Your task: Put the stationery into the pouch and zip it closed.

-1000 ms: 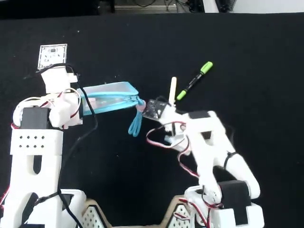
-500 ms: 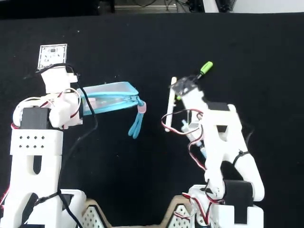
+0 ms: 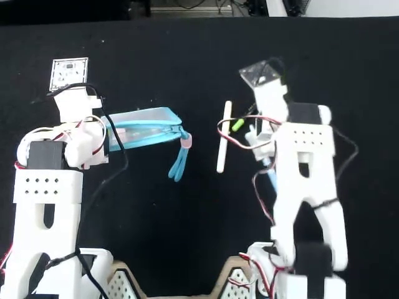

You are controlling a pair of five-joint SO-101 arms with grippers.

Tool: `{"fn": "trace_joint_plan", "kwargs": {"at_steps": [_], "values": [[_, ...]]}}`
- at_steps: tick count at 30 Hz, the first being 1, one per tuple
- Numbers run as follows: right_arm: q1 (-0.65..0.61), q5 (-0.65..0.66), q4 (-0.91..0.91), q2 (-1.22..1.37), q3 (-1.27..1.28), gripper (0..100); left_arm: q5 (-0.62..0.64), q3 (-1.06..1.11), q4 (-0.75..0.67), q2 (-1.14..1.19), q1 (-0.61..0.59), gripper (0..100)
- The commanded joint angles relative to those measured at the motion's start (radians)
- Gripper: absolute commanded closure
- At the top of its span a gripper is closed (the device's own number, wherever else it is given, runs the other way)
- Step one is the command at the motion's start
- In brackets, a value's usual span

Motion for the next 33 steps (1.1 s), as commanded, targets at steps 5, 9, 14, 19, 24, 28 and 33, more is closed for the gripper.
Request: {"fn": "trace_joint_plan", "kwargs": {"at_steps": [5, 9, 14, 19, 24, 28, 33], "values": [[-0.109, -0.035, 0.106, -0.337, -0.097, 98.8, 0.008, 0.044, -0.003, 0.014, -0.004, 97], [-0.216, -0.153, 0.083, -0.469, -0.099, 98.7, 0.008, 0.044, -0.003, 0.014, -0.004, 97], [-0.394, -0.275, 0.011, -0.638, -0.096, 98.5, 0.008, 0.058, -0.009, 0.014, -0.004, 97], [-0.603, -0.344, -0.092, -0.816, -0.094, 98.6, 0.008, 0.059, -0.009, 0.014, 0.001, 97], [-0.753, -0.379, -0.258, -0.934, -0.042, 98.6, 0.008, 0.059, -0.009, 0.014, 0.002, 97], [-0.816, -0.377, -0.480, -1.004, 0.093, 98.6, 0.008, 0.059, -0.009, 0.014, -0.001, 97], [-0.876, -0.370, -0.812, -1.067, 0.321, 98.6, 0.008, 0.059, -0.009, 0.014, 0.001, 97]]}}
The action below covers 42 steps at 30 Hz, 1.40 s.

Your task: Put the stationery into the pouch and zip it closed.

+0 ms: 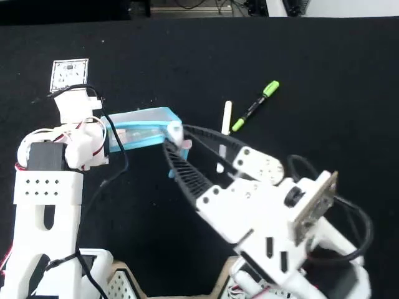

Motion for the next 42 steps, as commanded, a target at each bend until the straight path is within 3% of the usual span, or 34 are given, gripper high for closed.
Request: {"fn": "trace_joint_plan", "kwargs": {"at_steps": [1, 10, 21, 42], "values": [[-0.057, 0.002, -0.325, -0.047, 0.185, 98.6, 0.008, 0.047, -0.003, 0.014, 0.001, 97], [-0.083, 0.003, -0.608, -0.077, 0.433, 98.7, 0.008, 0.047, -0.003, 0.014, 0.002, 97], [0.075, 0.003, -0.990, -0.077, 0.802, 98.7, 0.008, 0.045, -0.003, 0.014, 0.004, 97], [0.035, -0.003, -1.007, -0.039, 0.584, 98.7, 0.008, 0.042, -0.003, 0.014, 0.004, 97]]}}
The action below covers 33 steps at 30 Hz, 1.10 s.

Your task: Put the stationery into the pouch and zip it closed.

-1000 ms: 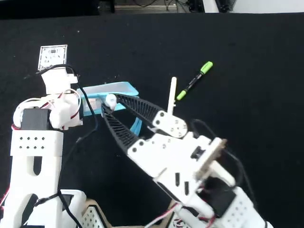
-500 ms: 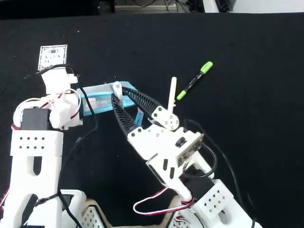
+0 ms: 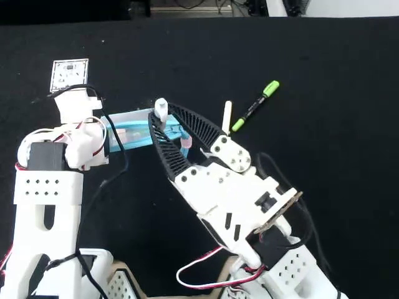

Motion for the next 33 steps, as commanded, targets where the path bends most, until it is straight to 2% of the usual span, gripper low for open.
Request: {"fn": "trace_joint_plan", "kwargs": {"at_steps": [1, 8, 22, 29, 31, 33], "values": [[-0.011, -0.002, -0.026, 0.058, -0.071, 98.7, 0.008, 0.041, -0.003, 0.014, 0.004, 97], [-0.011, -0.003, -0.169, 0.246, -0.101, 98.7, 0.008, 0.044, -0.003, 0.014, 0.004, 97], [-0.005, 0.003, -0.173, 0.246, 0.065, 98.7, 0.008, 0.044, -0.003, 0.014, 0.001, 97], [-0.011, 0.003, -0.166, 0.035, 0.222, 98.7, 0.006, 0.044, -0.003, 0.014, -0.001, 97], [-0.011, 0.003, -0.097, -0.053, 0.272, 98.7, 0.006, 0.044, -0.003, 0.014, -0.001, 97], [-0.023, -0.003, 0.051, -0.131, 0.288, 98.3, 0.006, 0.044, -0.003, 0.014, -0.001, 97]]}}
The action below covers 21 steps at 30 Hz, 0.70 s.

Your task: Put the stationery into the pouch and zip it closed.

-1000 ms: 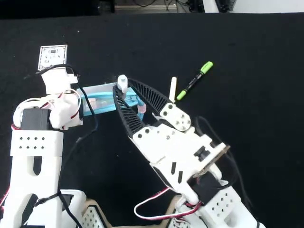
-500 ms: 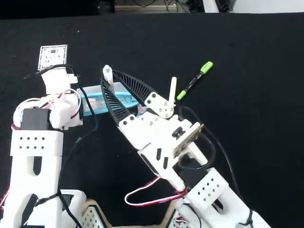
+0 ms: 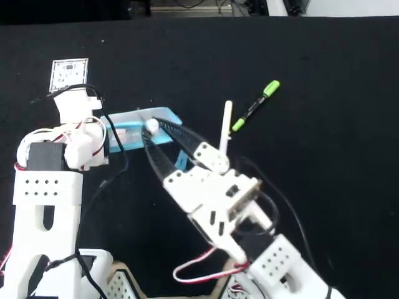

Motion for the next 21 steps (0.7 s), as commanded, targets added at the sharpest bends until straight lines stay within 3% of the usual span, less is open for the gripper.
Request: {"fn": "trace_joint_plan", "kwargs": {"at_steps": [1, 6, 9, 12, 21], "values": [[-0.035, -0.005, 0.269, -0.191, 0.018, 98.2, 0.006, 0.044, -0.003, 0.014, -0.001, 97], [-0.127, 0.000, 0.592, -0.314, -0.094, 97.5, 0.008, 0.044, -0.003, 0.014, 0.002, 97], [-0.163, -0.005, 0.694, -0.317, -0.150, 88.1, 0.008, 0.044, -0.003, 0.014, 0.002, 97], [-0.164, 0.000, 0.740, -0.317, -0.150, 82.6, 0.008, 0.044, -0.003, 0.014, 0.002, 97], [-0.163, 0.002, 0.740, -0.317, -0.173, 89.9, 0.008, 0.045, -0.003, 0.014, 0.002, 97]]}}
